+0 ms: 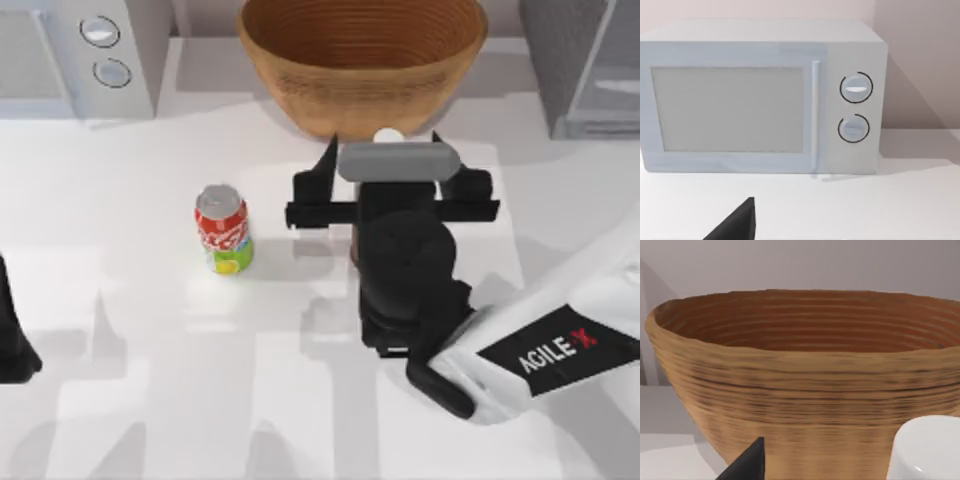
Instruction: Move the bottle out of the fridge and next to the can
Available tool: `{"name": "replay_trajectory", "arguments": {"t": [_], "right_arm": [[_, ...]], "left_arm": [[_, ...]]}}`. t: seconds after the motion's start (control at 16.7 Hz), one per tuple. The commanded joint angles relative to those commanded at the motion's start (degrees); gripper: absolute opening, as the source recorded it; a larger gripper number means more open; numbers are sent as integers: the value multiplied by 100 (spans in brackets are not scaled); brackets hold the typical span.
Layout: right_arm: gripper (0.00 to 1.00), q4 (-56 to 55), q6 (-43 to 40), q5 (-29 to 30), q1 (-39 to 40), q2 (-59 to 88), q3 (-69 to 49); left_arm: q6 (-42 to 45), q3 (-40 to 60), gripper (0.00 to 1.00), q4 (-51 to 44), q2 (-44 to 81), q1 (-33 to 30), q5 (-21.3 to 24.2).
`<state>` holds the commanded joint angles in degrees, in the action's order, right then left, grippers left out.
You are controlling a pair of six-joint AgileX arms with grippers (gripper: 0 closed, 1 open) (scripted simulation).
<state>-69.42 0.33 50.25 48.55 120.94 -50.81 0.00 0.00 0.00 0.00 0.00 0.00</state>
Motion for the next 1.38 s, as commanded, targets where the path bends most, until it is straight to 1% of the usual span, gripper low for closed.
{"name": "replay_trajectory", "arguments": {"t": [0.3, 0.6, 0.9, 1.14, 1.38], "right_arm": [[100, -11, 0, 17, 7, -11, 20], [100, -207, 12, 354, 352, -234, 464], [100, -206, 12, 360, 343, -221, 467], [100, 91, 4, 118, 304, -798, 749], [100, 875, -10, -446, -19, -2265, 1459]], "left_arm": [[0, 0, 100, 0, 0, 0, 0], [0, 0, 100, 0, 0, 0, 0], [0, 0, 100, 0, 0, 0, 0], [0, 0, 100, 0, 0, 0, 0], [0, 0, 100, 0, 0, 0, 0]]}}
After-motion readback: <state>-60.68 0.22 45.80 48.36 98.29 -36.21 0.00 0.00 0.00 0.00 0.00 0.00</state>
